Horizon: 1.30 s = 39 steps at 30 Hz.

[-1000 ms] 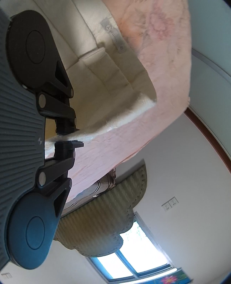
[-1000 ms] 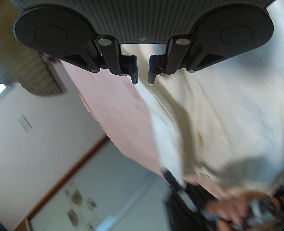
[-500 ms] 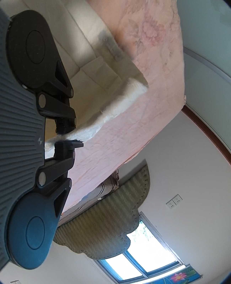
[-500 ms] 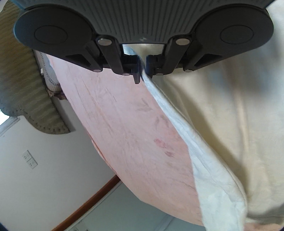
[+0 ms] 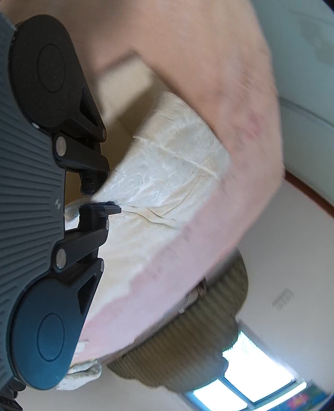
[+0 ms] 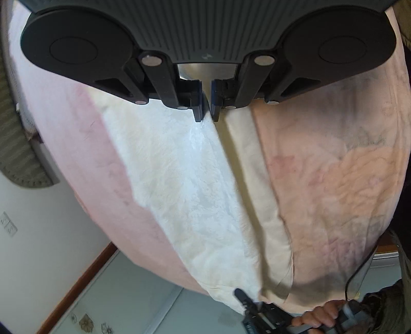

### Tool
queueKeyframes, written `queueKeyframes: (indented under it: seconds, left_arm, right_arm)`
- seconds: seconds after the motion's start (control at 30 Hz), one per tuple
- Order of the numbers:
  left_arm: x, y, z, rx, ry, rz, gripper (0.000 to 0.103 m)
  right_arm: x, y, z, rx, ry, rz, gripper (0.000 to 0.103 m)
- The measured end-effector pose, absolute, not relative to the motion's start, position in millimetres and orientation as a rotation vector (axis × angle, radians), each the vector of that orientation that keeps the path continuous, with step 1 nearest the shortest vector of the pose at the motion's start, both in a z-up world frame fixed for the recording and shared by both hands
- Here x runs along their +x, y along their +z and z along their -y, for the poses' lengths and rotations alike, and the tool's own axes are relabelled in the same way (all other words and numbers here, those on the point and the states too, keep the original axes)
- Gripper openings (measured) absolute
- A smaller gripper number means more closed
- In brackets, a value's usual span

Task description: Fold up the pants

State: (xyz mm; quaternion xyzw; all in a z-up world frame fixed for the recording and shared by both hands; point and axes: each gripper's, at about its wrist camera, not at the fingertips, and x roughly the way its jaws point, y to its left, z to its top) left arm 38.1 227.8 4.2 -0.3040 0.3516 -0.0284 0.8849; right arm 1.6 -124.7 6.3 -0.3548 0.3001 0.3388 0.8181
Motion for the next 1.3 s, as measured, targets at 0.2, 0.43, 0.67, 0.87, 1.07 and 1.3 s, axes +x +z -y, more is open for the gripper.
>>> queueKeyframes:
  seconds: [0.2,0.43,0.67,0.87,1.07,1.3]
  left_arm:
    - [20,14,-226,-0.549,-0.05,-0.693,0.007]
    - [13,10,-227,-0.52,0.006,-0.679,0.013]
    - [16,17,-215,-0.395,0.016,-0.732,0.033]
    - [3,46,-225,-0.349,0.239,-0.69,0.037]
    - [7,84,-183,-0.281,0.181,-0.541,0.048]
    - [40,77,-67,-0.154,-0.273,-0.601,0.062]
  right_arm:
    - [-4,10,134,-0.652,0.701,-0.625,0.006]
    - [-15,8,137,-0.58,0.718,-0.624,0.006]
    - [-24,-1,140,-0.542,0.676,-0.626,0.013]
    - [-31,37,175,-0.322,0.702,-0.591,0.021]
    - [5,4,180,-0.152,0.568,-0.764,0.059]
    - [-27,25,264,0.08,0.284,-0.639,0.059]
